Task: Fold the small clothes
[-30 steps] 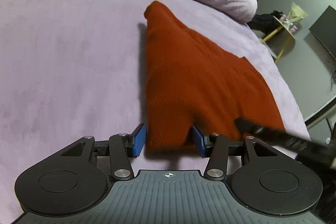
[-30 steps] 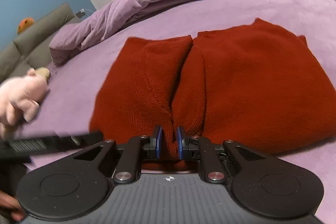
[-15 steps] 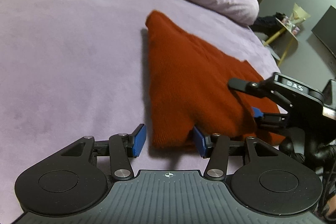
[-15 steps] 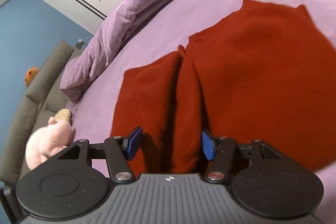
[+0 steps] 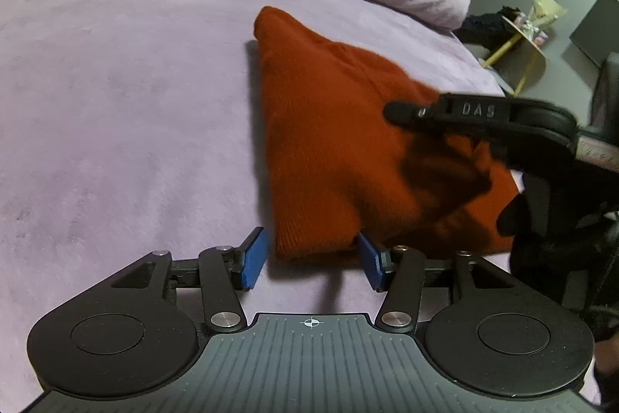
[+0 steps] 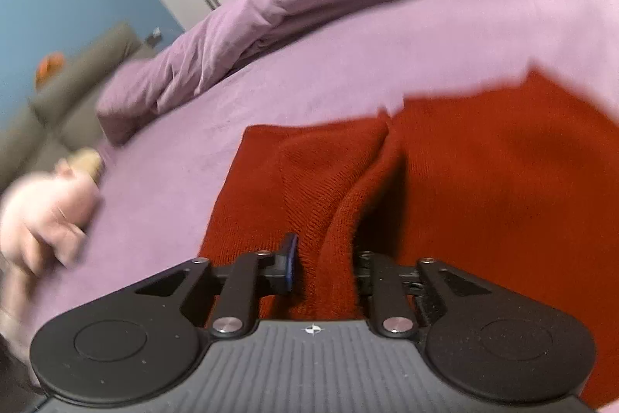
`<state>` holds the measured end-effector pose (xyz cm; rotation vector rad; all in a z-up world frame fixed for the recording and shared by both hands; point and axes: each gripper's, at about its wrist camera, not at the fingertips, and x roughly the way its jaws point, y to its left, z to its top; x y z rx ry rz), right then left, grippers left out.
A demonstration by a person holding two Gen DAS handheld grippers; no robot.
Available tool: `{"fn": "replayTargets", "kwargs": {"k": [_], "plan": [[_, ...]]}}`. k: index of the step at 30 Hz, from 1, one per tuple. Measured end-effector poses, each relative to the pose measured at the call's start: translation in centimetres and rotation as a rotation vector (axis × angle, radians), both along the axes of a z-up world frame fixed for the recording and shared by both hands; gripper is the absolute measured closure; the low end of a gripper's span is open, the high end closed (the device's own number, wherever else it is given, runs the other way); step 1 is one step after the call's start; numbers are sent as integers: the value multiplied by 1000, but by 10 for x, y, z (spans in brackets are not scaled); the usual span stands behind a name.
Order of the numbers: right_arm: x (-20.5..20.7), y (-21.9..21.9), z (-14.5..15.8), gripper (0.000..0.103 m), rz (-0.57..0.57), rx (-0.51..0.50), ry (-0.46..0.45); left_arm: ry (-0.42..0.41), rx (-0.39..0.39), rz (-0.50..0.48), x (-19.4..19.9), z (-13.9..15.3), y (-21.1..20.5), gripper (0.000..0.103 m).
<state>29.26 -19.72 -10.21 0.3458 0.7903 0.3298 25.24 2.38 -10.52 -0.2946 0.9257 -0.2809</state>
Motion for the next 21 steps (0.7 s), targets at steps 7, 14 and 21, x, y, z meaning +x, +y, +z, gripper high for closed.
{"fn": "replayTargets", "kwargs": {"k": [7, 14, 21], "plan": [[-31, 9, 49, 89, 4, -212, -215, 1, 27, -6, 3, 1, -21, 48], [-33, -37, 19, 88, -80, -370, -161, 43, -7, 23, 11, -8, -34, 48], [-30, -91, -8, 64, -141, 8, 16, 38, 41, -2, 10, -3, -43, 51]]}}
